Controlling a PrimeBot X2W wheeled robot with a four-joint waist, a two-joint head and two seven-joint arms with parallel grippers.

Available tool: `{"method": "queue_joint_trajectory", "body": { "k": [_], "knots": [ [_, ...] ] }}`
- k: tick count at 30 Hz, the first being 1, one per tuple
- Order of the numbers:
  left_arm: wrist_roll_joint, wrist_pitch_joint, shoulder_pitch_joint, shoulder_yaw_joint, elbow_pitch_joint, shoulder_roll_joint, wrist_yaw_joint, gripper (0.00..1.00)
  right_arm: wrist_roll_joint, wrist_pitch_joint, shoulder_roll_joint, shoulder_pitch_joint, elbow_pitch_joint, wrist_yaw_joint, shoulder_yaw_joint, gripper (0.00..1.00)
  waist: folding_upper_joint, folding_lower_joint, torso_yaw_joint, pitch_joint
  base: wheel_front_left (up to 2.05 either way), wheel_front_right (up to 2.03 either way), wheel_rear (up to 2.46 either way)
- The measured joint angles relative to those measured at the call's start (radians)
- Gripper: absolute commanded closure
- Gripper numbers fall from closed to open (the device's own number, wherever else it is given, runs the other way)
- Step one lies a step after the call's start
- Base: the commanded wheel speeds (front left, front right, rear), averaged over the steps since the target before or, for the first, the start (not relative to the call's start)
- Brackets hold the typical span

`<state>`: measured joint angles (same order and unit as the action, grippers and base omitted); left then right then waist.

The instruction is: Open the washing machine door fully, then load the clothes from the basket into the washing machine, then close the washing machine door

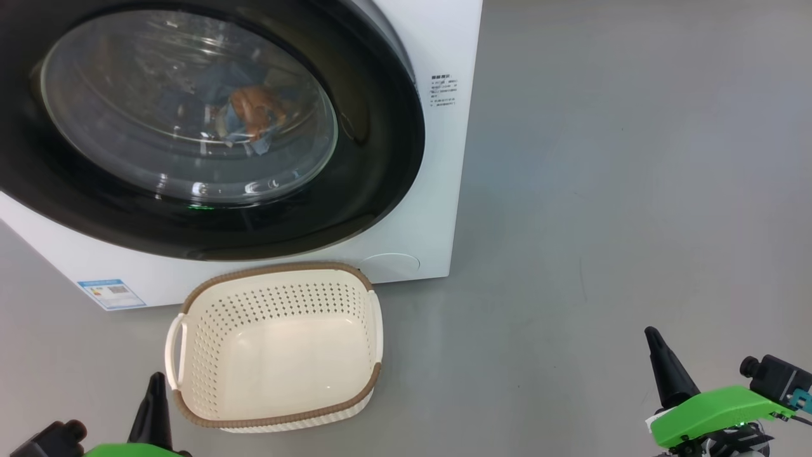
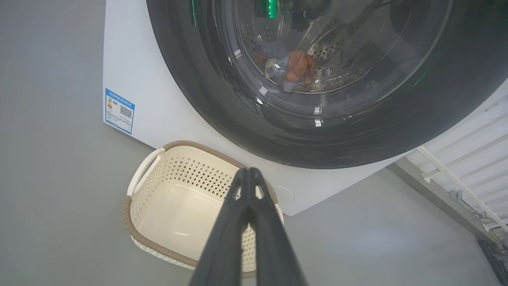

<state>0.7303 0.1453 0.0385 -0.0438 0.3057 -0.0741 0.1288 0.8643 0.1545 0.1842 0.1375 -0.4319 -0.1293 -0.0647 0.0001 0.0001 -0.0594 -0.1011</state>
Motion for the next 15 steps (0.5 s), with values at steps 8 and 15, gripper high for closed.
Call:
{"method": "queue_joint_trajectory", "body": {
  "k": [8, 15],
  "knots": [
    [0.091, -0.027, 0.001, -0.003, -0.003, 0.003, 0.000, 1.00, 0.077, -0.023, -0.016, 0.000, 0.016, 0.000, 0.017, 1.00, 0.0000, 0.0000, 0.006, 0.010, 0.00, 0.00, 0.00],
    [0.160, -0.046, 0.002, -0.006, -0.005, 0.005, 0.000, 1.00, 0.135, -0.045, -0.025, -0.017, 0.028, 0.000, 0.032, 1.00, 0.0000, 0.0000, 0.011, 0.018, 0.00, 0.00, 0.00]
  ]
}}
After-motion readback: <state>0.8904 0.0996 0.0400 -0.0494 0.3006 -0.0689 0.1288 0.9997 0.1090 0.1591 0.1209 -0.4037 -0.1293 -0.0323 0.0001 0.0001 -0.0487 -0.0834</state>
